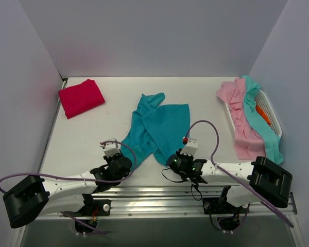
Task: Fold and stack the t-shirts
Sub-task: Flatten out the tshirt
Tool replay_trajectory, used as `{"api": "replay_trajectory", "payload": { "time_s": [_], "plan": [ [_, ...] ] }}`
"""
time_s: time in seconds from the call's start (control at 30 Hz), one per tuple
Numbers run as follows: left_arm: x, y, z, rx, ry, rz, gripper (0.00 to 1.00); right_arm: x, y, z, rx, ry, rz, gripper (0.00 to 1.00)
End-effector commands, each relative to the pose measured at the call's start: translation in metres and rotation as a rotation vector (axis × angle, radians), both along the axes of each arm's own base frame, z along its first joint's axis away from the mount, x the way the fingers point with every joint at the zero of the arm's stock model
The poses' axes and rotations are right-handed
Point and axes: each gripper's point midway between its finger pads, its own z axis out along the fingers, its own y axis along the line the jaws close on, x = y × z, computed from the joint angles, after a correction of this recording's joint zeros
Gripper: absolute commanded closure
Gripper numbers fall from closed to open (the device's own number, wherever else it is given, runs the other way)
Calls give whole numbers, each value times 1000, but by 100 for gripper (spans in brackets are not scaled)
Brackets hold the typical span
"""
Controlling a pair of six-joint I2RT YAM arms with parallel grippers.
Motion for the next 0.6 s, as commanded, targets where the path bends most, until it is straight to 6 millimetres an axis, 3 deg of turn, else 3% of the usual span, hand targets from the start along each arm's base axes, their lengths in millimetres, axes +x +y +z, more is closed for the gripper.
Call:
{"api": "replay_trajectory", "payload": {
  "time_s": [0.0,0.07,0.1,0.17,0.2,0.27,0.43,0.53,0.57],
  "plan": [
    [1,-2,29,9,-22,40,98,0,-11,43,-43,-81,-47,100],
    [-8,0,35,49,-10,29,98,-1,-3,70,-13,-135,-47,100],
    [-8,-3,53,6,-37,45,98,-5,-8,80,-17,-144,-44,100],
    [-16,2,63,37,-33,37,98,-9,-4,103,10,-184,-33,100],
    [-19,-5,81,0,-51,13,98,-12,-9,113,19,-191,-30,100],
    [-25,-2,94,18,-49,-5,98,-17,-5,137,67,-226,-12,100],
    [-30,1,138,-10,-76,-40,98,-22,-16,161,79,-259,-4,100],
    [-32,15,156,13,-90,-29,98,-24,-21,177,89,-278,-2,100],
    [-32,22,170,19,-106,-18,98,-24,-24,184,99,-289,-2,100]
  ]
}}
